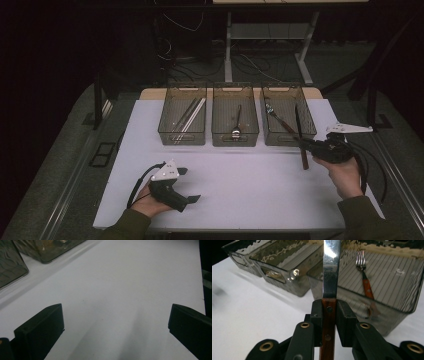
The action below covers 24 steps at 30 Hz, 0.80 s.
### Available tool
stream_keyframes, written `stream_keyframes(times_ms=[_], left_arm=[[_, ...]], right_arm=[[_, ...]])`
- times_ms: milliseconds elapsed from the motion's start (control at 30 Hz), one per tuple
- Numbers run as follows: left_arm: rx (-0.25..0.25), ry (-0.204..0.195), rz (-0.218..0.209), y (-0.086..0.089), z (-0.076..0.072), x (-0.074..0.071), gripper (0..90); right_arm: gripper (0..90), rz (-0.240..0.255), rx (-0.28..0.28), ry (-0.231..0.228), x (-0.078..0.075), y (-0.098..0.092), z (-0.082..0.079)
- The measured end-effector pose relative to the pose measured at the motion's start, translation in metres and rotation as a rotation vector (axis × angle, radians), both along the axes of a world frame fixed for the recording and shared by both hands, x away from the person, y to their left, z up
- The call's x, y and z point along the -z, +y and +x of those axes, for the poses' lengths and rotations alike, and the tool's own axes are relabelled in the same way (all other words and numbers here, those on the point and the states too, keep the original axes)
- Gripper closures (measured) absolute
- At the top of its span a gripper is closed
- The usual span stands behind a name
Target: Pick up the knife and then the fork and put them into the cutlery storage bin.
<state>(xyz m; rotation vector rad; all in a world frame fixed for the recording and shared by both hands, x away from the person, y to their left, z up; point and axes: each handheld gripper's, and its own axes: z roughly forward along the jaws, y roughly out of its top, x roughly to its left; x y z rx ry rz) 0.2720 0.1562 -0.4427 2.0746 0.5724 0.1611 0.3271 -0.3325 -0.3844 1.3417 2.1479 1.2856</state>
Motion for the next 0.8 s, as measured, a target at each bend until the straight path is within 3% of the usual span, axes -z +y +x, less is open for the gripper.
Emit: stream_keyframes(times_ms=[367, 633, 800], left_arm=[[0.000, 0.000, -0.010, 0.000, 0.000, -0.001, 0.0], [0.002, -0.004, -0.012, 0.000, -0.001, -0.001, 0.0], [0.002, -0.004, -0.013, 0.000, -0.001, -0.001, 0.0]], right_arm=[[77.4, 0.005, 0.028, -0.051, -0.021, 0.000, 0.017], [77.4, 0.007, 0.053, -0.080, -0.045, 0.004, 0.037], [77.4, 0.006, 0.076, -0.083, -0.052, 0.009, 0.053]])
